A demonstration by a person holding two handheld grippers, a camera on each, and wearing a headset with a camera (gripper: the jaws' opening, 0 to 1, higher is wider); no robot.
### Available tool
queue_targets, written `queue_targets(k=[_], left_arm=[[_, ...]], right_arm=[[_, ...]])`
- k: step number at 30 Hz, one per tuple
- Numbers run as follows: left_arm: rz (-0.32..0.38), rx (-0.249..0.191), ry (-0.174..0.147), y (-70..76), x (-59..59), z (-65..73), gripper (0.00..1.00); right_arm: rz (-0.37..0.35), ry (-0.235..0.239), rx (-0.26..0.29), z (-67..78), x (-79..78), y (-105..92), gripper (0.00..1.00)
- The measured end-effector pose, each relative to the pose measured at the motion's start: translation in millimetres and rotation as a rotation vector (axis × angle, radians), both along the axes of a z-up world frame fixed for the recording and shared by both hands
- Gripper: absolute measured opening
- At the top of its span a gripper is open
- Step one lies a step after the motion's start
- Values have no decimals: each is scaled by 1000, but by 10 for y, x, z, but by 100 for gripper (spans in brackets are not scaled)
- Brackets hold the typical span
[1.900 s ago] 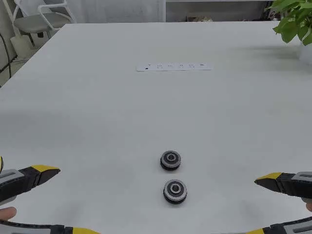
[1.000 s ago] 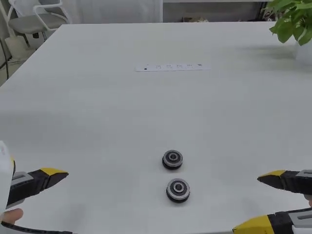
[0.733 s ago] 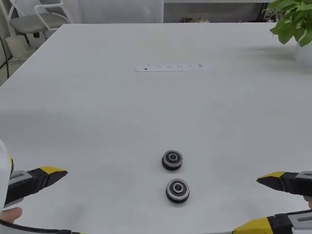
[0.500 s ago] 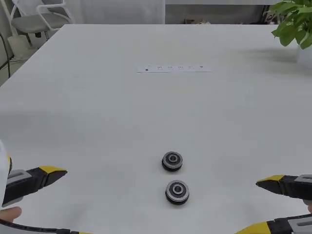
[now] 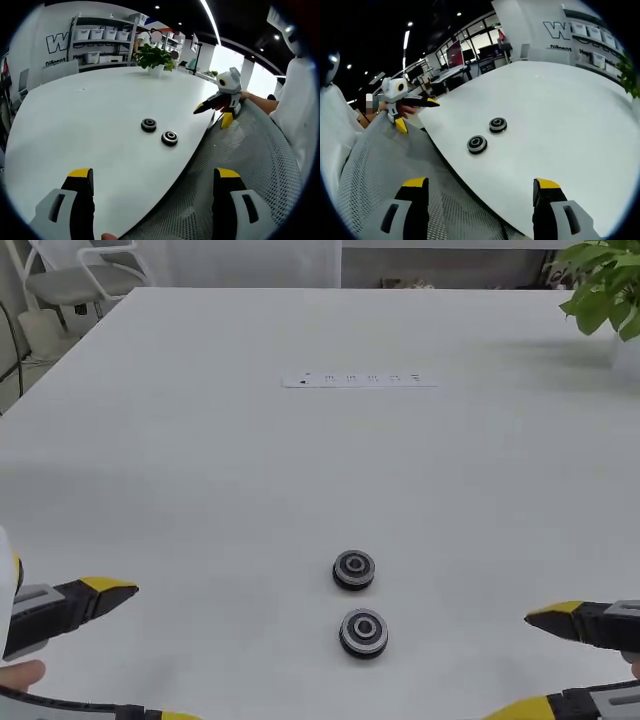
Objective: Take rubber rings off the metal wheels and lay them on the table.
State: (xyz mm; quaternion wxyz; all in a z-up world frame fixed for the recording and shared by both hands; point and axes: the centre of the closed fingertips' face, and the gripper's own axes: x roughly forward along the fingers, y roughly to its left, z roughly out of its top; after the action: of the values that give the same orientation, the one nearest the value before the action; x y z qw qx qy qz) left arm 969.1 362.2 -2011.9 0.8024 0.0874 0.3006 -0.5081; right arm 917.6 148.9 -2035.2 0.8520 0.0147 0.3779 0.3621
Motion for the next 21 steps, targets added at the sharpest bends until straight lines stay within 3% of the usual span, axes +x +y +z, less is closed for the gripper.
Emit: queue_targets(k=[10, 19, 21], left_arm=[[-14, -5, 5, -18, -18, 4, 99], [-20, -37, 10, -47, -26, 47, 99], [-41, -50, -4, -69, -38, 95, 99]], right_arm=[[-5, 7, -14, -20, -1, -16, 85], [-51, -16, 30, 53, 56, -29, 82], [-48, -18, 31, 54, 57, -23, 81]])
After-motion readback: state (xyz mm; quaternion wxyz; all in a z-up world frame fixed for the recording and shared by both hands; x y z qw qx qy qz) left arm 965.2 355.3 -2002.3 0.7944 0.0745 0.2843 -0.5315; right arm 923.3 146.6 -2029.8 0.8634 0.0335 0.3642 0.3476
